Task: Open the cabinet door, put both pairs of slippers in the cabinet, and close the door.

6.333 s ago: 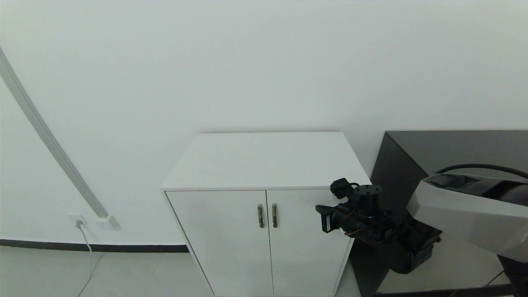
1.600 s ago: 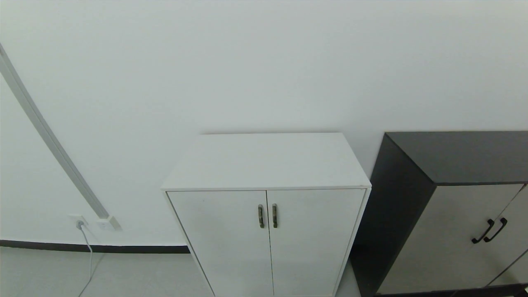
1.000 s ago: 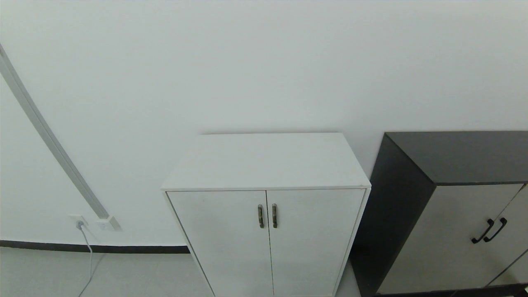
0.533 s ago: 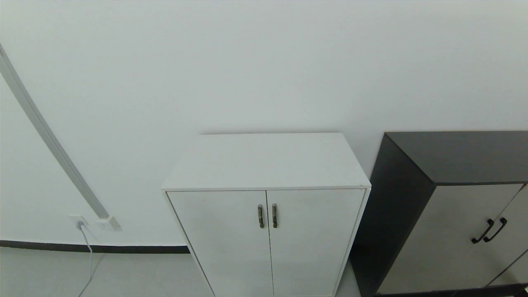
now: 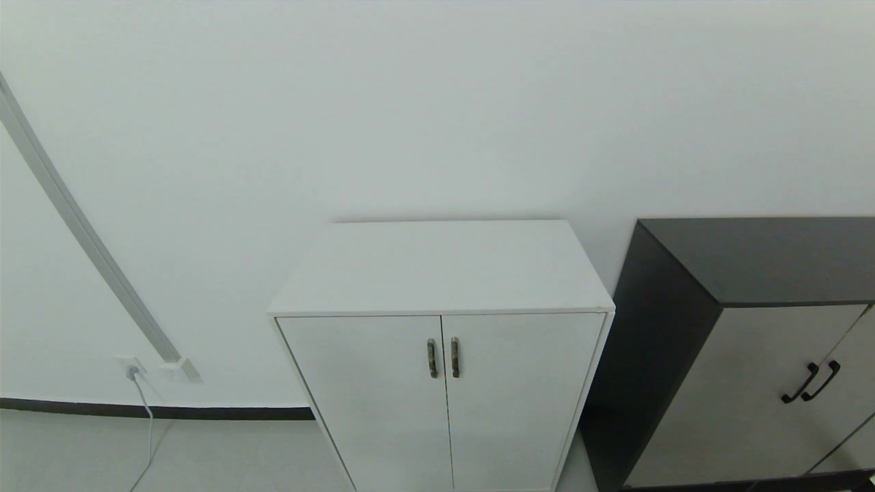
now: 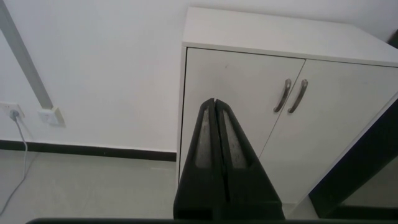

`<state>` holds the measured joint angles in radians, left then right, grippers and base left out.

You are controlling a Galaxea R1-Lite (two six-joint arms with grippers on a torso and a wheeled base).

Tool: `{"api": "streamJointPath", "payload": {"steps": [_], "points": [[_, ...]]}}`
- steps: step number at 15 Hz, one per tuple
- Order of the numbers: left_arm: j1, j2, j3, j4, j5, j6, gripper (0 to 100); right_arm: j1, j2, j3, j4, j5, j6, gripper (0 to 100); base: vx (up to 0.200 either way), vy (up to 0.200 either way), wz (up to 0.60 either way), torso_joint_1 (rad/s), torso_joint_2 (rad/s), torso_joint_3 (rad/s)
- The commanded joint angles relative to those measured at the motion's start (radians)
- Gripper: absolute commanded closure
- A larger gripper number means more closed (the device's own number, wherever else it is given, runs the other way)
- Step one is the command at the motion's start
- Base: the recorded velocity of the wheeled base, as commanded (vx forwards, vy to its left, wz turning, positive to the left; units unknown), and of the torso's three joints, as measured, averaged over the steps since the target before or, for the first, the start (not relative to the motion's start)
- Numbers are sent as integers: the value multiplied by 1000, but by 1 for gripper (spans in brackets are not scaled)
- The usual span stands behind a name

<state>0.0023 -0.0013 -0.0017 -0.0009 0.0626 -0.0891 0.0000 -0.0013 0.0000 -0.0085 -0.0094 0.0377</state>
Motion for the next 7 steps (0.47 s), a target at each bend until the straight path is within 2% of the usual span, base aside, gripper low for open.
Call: {"api": "streamJointPath", "payload": {"steps": [1, 7], "points": [[1, 1, 0, -1, 0, 0, 100, 0, 1, 0, 1, 0, -1, 100, 0, 0, 0, 0, 0, 0], [1, 1, 0, -1, 0, 0, 100, 0, 1, 0, 1, 5, -5, 100, 0, 0, 0, 0, 0, 0]]}}
